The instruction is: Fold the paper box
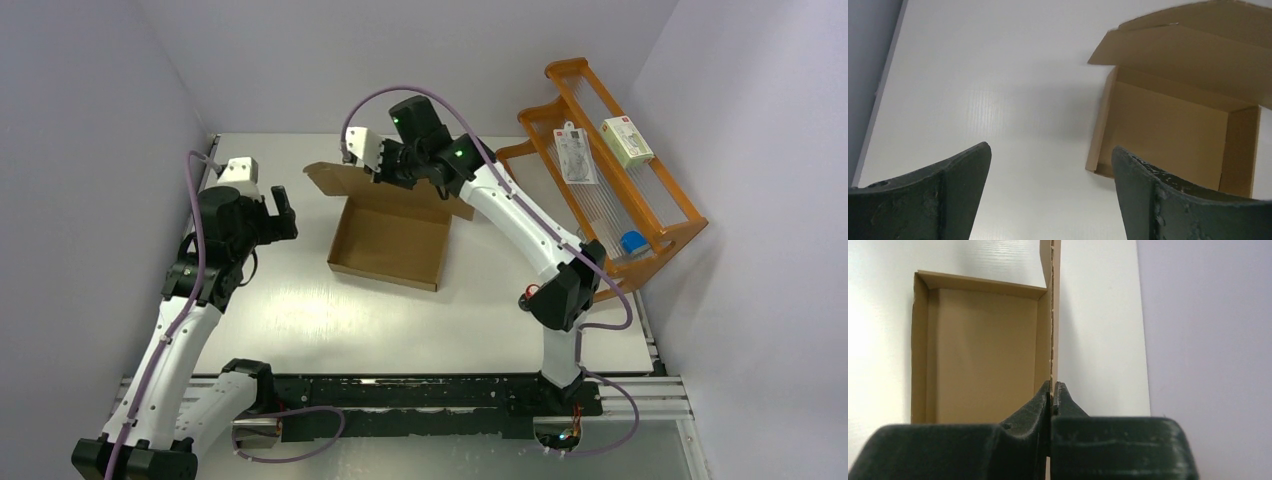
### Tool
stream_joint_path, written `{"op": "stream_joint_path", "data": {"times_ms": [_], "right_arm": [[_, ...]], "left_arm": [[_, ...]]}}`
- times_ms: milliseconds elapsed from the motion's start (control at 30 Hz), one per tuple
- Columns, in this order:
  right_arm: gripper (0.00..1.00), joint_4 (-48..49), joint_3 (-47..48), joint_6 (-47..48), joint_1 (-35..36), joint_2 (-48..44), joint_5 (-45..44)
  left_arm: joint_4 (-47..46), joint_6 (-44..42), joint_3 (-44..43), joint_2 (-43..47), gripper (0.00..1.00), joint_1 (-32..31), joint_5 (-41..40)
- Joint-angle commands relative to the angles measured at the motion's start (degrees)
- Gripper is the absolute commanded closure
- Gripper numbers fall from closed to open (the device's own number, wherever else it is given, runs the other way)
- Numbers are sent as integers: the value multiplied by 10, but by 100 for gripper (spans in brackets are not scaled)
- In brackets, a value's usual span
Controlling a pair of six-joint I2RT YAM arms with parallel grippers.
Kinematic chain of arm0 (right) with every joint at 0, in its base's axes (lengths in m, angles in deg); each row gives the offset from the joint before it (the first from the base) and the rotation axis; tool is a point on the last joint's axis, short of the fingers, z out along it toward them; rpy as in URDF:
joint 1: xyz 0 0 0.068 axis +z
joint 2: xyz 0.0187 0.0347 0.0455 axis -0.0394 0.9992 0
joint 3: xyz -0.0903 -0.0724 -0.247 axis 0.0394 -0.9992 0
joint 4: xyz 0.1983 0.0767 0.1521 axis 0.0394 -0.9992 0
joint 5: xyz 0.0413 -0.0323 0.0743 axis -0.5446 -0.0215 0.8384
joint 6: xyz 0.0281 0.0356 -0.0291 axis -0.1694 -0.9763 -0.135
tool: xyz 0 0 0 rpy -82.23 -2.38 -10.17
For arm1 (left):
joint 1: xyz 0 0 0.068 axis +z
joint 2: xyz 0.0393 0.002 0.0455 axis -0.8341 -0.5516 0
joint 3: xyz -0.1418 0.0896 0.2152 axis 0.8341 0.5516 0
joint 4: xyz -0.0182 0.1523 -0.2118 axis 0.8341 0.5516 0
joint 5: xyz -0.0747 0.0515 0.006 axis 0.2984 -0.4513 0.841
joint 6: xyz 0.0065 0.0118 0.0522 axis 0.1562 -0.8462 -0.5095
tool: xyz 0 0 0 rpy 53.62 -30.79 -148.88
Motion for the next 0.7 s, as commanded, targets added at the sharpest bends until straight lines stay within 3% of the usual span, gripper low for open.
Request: {"op": "stream_joint_path", "data": {"times_ms": [0,200,400,433,567,667], "right_arm": [[100,-32,14,103,-30,11,138],[100,-64,77,147,-63,56,228],[92,-47,95,132,-67,84,207],[85,-34,83,124,-68,79,202],[40,37,25,84,-68,36,174],[20,82,-15,53,-67,-1,150]], "left_arm": [[-24,-18,5,7,6,4,37],[-31,-23,8,2,7,5,54],[-36,-27,9,-2,8,8,65],[-37,-28,9,-4,8,10,69],[-37,-30,8,-8,9,17,77],[-38,-34,8,-8,8,19,85]]}}
